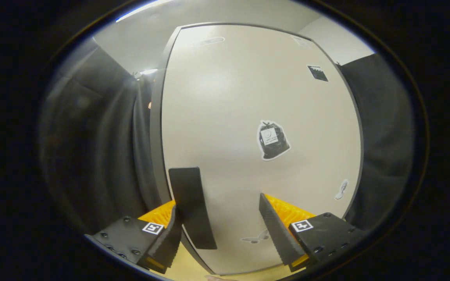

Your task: Open the shoe cabinet door, grab the shoes and put them into the shoe cabinet, then close the shoe cabinet door.

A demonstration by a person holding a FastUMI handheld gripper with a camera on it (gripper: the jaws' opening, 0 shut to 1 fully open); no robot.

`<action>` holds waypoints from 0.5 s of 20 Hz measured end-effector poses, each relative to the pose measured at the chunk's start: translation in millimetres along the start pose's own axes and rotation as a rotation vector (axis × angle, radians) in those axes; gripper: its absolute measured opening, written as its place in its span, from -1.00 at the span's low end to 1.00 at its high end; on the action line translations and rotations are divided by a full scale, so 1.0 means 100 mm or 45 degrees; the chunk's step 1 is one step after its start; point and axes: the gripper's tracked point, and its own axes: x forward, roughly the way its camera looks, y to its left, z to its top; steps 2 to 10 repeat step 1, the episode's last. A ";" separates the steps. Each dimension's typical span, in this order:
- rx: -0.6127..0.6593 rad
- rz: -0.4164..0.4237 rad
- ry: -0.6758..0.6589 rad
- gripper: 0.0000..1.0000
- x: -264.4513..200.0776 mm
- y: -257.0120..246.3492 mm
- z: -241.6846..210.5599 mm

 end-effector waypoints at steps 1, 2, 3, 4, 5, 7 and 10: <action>0.006 0.010 0.004 1.00 0.00 0.01 0.00; 0.006 0.010 0.004 1.00 0.00 0.01 0.00; 0.006 0.010 0.004 1.00 0.00 0.01 0.00; 0.006 0.010 0.004 1.00 0.00 0.01 0.00; 0.006 0.010 0.004 1.00 0.00 0.01 0.00; 0.006 0.010 0.004 1.00 0.00 0.01 0.00; 0.006 0.010 0.004 1.00 0.00 0.01 0.00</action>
